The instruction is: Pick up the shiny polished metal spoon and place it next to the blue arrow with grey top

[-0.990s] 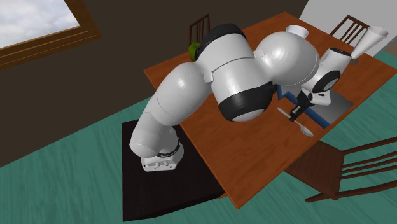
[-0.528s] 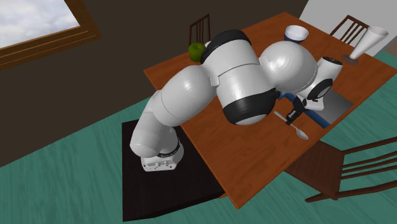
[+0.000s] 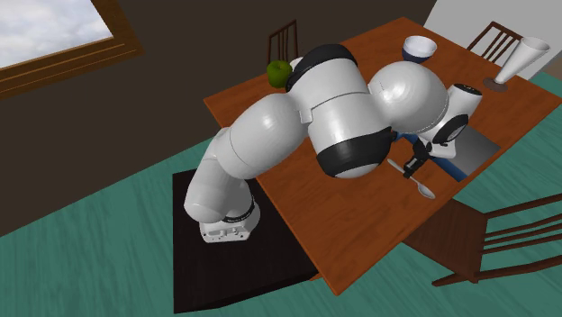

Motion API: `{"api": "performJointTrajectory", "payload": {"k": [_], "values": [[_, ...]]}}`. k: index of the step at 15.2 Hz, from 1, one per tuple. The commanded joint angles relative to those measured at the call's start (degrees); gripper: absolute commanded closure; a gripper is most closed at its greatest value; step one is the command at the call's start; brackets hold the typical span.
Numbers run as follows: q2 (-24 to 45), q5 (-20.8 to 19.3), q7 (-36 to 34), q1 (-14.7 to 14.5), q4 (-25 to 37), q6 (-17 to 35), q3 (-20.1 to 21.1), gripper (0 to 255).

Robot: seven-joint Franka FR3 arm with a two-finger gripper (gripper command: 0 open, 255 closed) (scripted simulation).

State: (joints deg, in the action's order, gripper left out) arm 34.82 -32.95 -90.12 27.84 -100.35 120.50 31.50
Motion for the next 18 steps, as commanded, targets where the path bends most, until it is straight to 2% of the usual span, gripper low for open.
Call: {"api": "performJointTrajectory", "payload": {"k": [1, 2, 7, 11, 18], "values": [[0.00, 0.00, 0.00, 0.00, 0.00, 0.00, 0.00, 255], [0.00, 0.00, 0.00, 0.00, 0.00, 0.00, 0.00, 0], [0.00, 0.00, 0.00, 0.00, 0.00, 0.00, 0.00, 0], [-3.31, 2.76, 1.62, 0.07, 2.39, -5.22, 1.87, 0], [-3.31, 2.76, 1.62, 0.07, 2.39, -5.22, 1.87, 0]]}}
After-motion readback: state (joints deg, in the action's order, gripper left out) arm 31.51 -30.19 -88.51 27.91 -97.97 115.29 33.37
